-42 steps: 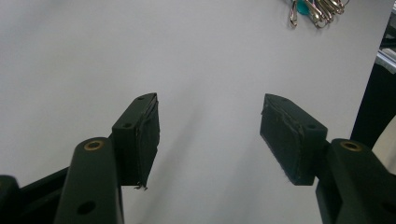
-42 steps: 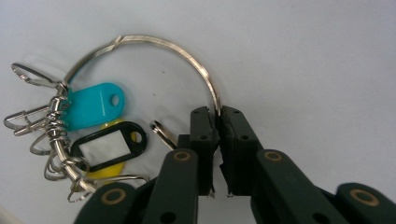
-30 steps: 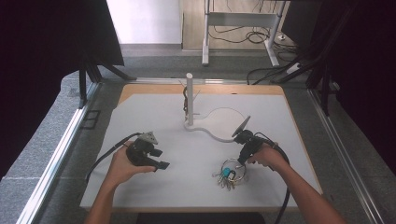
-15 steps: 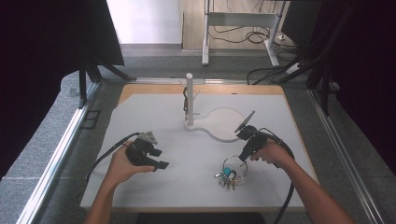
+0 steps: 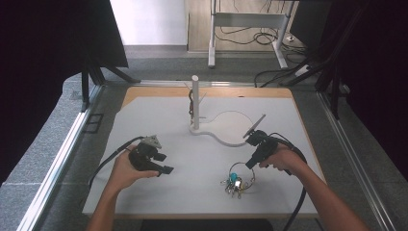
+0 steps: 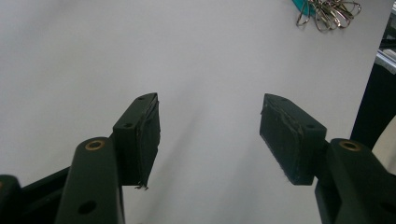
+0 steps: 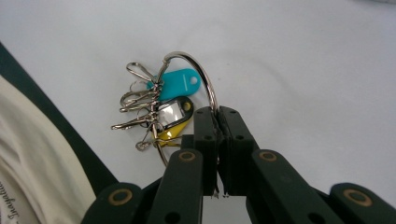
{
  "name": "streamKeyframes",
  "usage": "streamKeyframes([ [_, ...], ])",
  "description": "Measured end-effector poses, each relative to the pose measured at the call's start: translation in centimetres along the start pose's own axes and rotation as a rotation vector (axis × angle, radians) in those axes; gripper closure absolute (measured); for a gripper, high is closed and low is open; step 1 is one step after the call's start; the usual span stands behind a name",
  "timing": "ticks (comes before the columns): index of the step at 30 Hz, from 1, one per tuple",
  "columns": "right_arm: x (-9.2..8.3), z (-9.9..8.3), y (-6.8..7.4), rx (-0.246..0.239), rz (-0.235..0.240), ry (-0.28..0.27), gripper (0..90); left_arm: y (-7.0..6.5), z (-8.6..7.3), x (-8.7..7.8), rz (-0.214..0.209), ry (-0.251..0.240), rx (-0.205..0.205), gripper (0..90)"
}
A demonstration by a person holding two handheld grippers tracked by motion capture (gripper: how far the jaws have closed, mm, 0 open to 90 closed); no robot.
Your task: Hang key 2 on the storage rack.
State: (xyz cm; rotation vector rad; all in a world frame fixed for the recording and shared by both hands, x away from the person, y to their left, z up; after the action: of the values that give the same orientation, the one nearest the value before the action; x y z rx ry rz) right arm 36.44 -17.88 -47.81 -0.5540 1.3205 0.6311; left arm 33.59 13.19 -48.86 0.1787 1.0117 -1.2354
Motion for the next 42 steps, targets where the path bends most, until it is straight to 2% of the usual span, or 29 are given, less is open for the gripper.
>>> streamKeyframes([
  [14,-0.9,-0.6,1.2,-0.027,0.036,-0.024,84.5,0.0,0.0,-0.1,0.003,-0.004,-0.004,38.8],
  [21,-1.2,-0.7,2.1,-0.056,0.053,-0.041,82.9,0.0,0.0,-0.1,0.004,-0.004,-0.005,38.9],
  [26,-1.0,-0.7,2.6,-0.079,0.062,-0.034,83.1,0.0,0.0,-0.2,0.003,-0.002,-0.004,38.9],
  [29,-0.7,-0.7,2.8,-0.080,0.062,-0.022,86.2,0.0,0.0,-0.2,0.003,-0.002,-0.004,38.9],
  [36,-0.8,-0.4,2.7,-0.086,0.056,-0.026,87.2,0.0,-0.1,-0.3,0.005,0.001,-0.001,39.0],
  [42,-2.2,0.6,1.9,-0.062,0.053,-0.048,87.3,0.1,-0.1,-0.3,0.005,0.008,0.001,39.0],
])
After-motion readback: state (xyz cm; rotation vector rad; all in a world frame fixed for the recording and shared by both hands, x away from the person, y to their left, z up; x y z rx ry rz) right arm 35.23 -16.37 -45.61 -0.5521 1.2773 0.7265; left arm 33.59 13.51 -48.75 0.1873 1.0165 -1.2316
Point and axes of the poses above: each handheld gripper's, and its own axes: x roughly forward along the jaws, z roughly out of its top, y roughly to its left, the point moved 8 cm from there along x, roughly forward along the jaws, and after that the axes turned 15 degrees about -z, right-handed, at the moved point
